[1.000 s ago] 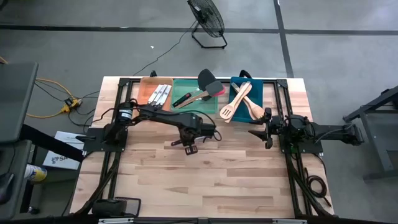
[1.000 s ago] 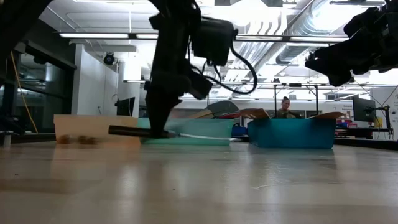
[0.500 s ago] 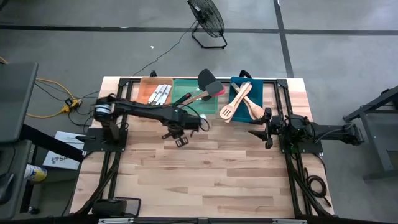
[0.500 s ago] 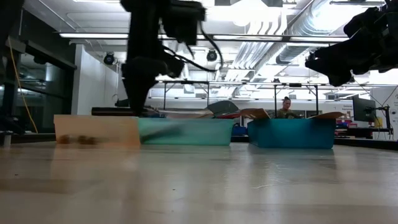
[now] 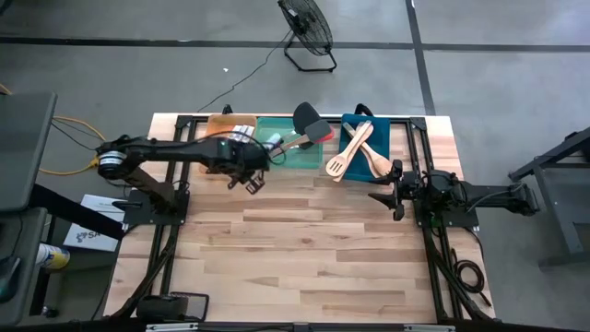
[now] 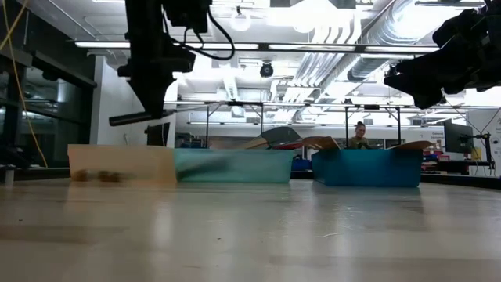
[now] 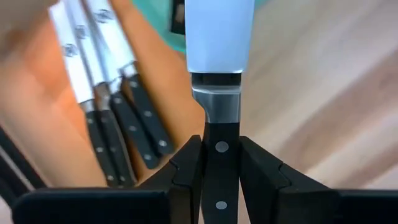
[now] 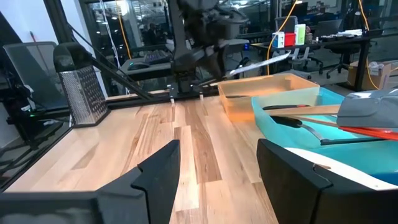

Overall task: Pick & Place Kitchen Items
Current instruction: Put the black knife into the orange bin

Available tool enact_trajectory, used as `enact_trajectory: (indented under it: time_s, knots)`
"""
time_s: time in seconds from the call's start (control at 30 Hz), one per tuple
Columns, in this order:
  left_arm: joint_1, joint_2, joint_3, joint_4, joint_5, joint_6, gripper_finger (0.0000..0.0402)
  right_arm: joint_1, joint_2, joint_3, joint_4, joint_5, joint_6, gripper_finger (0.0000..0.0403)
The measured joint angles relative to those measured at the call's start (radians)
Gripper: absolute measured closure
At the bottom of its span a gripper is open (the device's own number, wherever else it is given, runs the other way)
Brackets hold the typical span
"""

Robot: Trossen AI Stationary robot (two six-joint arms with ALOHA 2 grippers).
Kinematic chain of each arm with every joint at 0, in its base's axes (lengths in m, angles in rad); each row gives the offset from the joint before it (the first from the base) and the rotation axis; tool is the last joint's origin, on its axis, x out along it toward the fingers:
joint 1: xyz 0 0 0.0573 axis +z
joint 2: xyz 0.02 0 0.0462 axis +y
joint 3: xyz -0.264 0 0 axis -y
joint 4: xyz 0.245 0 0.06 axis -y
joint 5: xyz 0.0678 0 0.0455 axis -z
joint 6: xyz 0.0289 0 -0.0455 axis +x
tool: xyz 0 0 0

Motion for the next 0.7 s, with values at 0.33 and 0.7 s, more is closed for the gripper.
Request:
enact_trajectory:
  time_s: [0.33, 0.7]
  knots:
    - [0.176, -0.019, -0.001, 0.021, -0.020, 0.044, 0.0328, 0.000, 0.000, 0.000, 0.000, 0.000, 0.000, 0.0198]
    - [0.304, -0.019, -0.072, 0.060, 0.038, 0.058, 0.0328, 0.000, 0.000, 0.000, 0.000, 0.000, 0.000, 0.0198]
